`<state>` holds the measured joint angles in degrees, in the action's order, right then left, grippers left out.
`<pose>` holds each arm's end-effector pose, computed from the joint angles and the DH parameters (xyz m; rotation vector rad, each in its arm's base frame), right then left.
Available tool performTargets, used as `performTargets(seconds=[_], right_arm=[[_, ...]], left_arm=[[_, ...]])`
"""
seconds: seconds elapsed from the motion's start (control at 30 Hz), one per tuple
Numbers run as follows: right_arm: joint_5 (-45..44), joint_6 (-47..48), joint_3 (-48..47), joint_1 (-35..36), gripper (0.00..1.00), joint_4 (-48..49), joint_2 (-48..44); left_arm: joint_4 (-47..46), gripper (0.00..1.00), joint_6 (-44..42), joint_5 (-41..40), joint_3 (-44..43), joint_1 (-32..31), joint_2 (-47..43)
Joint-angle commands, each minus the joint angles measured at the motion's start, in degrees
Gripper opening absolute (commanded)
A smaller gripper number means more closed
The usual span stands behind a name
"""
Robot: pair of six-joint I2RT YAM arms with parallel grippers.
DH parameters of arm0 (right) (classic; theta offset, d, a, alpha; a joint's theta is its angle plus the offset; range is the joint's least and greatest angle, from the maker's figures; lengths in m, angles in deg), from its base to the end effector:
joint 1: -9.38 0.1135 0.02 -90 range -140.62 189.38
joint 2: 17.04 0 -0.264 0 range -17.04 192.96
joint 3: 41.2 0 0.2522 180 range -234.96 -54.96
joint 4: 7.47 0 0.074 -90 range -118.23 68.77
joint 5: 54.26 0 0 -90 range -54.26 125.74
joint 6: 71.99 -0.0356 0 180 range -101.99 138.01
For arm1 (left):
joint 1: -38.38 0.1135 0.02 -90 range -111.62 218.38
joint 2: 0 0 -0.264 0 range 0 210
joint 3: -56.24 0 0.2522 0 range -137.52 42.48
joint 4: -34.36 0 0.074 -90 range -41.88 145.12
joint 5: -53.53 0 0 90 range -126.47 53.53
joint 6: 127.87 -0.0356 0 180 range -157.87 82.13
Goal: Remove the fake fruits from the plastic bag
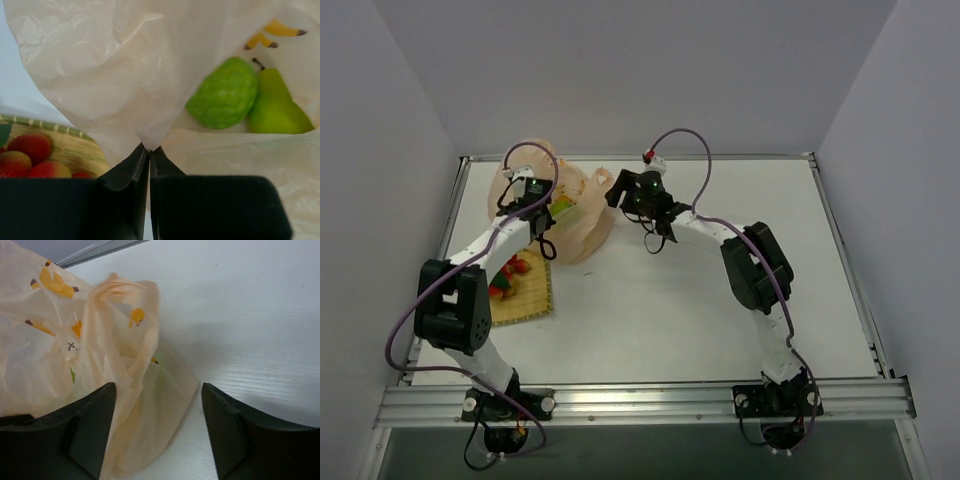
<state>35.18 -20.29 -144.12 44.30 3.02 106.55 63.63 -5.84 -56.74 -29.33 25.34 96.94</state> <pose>0.4183 0.2916 0.2250 0.0618 1.8402 0.9112 0.3736 -0.0739 0.2559 -0.5463 2.1602 -0.0244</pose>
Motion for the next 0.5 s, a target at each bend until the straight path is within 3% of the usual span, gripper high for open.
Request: performTargets(seconds=[0.0,0.03,0.1,0.13,0.23,0.3,0.33,0.4,0.47], right_arm=[[5.73,-0.03,4.06,0.15,0.60,8.88,-2.38],[6.00,0.85,5.22,0.15,0.45,9.23,-3.00],[6.44,3.31,8.81,0.15,0.35,9.41,-4.76],[6.10,4.02,10.23,0.33,0.35,9.50,-5.63],[2.69,6.92,15.24,0.15,0.45,8.45,-9.15],[0.74,10.07,16.47,0.15,0.62,6.78,-12.57],[-2.05,11.31,16.39,0.41,0.65,5.47,-15.11],[-2.87,14.21,14.91,1.03,0.66,3.97,-17.50],[-2.61,20.27,12.54,3.48,0.60,0.72,-20.05]], left_arm=[[-3.55,0.02,3.03,2.42,5.69,2.22,-6.76],[-3.82,0.02,3.47,3.13,7.02,2.58,-7.99],[-3.82,0.02,4.44,4.71,10.09,3.63,-8.88],[-4.17,0.02,4.79,5.15,11.07,3.89,-9.58],[-5.92,0.02,5.58,6.73,14.31,4.07,-10.90],[-8.81,0.02,6.02,8.49,15.90,3.90,-11.60],[-9.52,0.02,6.63,10.06,16.96,3.81,-11.69],[-12.16,0.02,6.90,11.48,17.75,3.37,-12.04],[-14.26,0.02,7.17,13.32,18.20,3.19,-12.22]])
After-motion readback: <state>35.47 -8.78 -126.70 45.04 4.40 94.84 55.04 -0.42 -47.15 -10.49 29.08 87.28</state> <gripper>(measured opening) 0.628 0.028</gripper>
